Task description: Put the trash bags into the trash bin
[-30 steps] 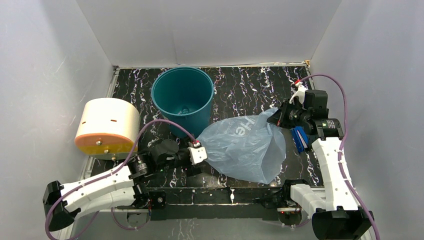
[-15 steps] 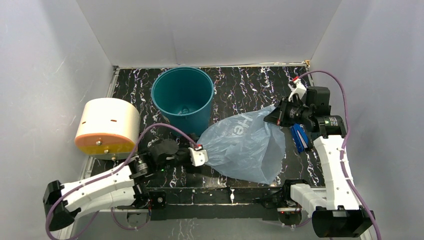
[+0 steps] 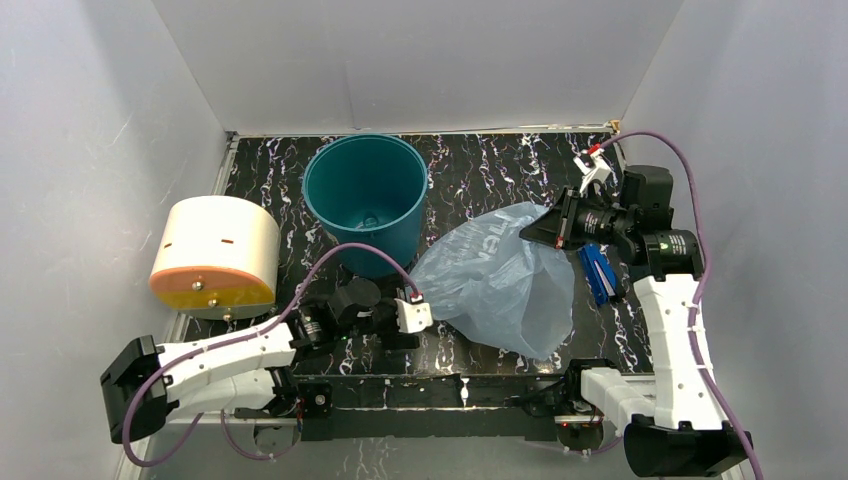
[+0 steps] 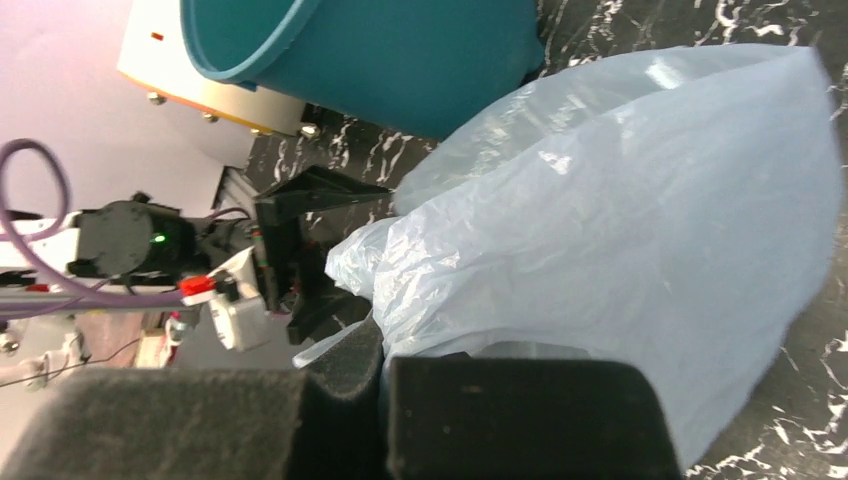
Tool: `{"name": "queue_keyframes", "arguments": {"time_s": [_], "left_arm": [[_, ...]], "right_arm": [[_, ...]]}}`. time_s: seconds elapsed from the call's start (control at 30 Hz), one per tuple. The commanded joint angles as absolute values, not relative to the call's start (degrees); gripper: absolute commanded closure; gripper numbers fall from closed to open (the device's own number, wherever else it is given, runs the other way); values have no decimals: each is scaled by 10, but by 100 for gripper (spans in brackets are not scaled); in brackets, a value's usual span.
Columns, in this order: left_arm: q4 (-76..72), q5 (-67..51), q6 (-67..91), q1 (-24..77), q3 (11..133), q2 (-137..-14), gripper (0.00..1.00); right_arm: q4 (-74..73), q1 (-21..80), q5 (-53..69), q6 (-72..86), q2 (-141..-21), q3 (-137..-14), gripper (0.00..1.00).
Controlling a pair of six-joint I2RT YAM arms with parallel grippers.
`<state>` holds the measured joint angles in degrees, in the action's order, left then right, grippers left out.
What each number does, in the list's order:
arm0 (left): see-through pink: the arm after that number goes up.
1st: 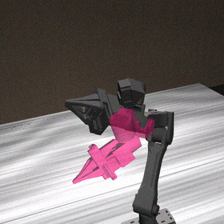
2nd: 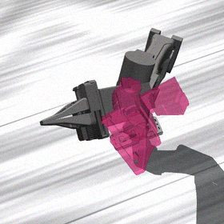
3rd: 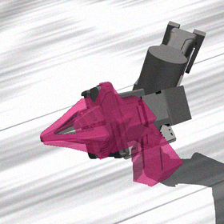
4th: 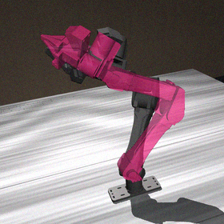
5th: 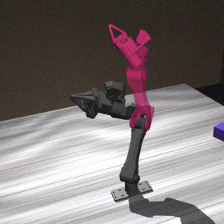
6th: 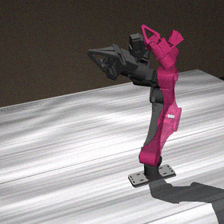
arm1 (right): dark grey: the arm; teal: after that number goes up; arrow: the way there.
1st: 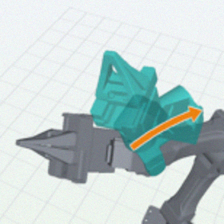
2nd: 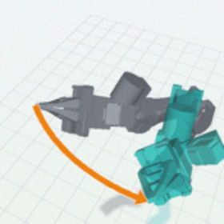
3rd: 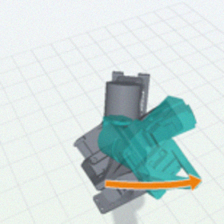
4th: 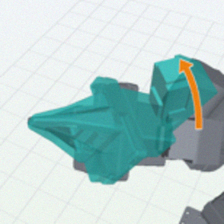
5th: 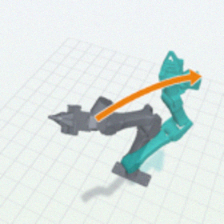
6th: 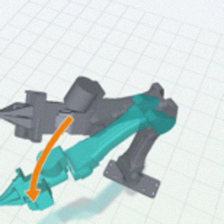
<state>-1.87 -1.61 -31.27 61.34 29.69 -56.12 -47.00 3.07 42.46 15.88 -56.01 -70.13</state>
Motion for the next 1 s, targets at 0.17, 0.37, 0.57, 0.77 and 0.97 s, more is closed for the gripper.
{"name": "queue_keyframes", "arguments": {"time_s": [0.17, 0.37, 0.57, 0.77, 0.97], "left_arm": [[-247, 1, -284, 617, 230, -607, 7], [-308, 26, -294, 620, 216, -603, 6], [-295, 25, -284, 621, 201, -532, 6], [-227, 18, -261, 621, 195, -446, 6], [-176, 1, -254, 622, 204, -392, 6]], "right_arm": [[-452, 30, 500, 198, -537, -739, 100], [-452, 29, 513, 209, -531, -748, 100], [-383, 32, 659, 261, -517, -732, 100], [-312, 57, 737, 325, -500, -714, 100], [-176, 83, 797, 449, -484, -709, 100]]}}
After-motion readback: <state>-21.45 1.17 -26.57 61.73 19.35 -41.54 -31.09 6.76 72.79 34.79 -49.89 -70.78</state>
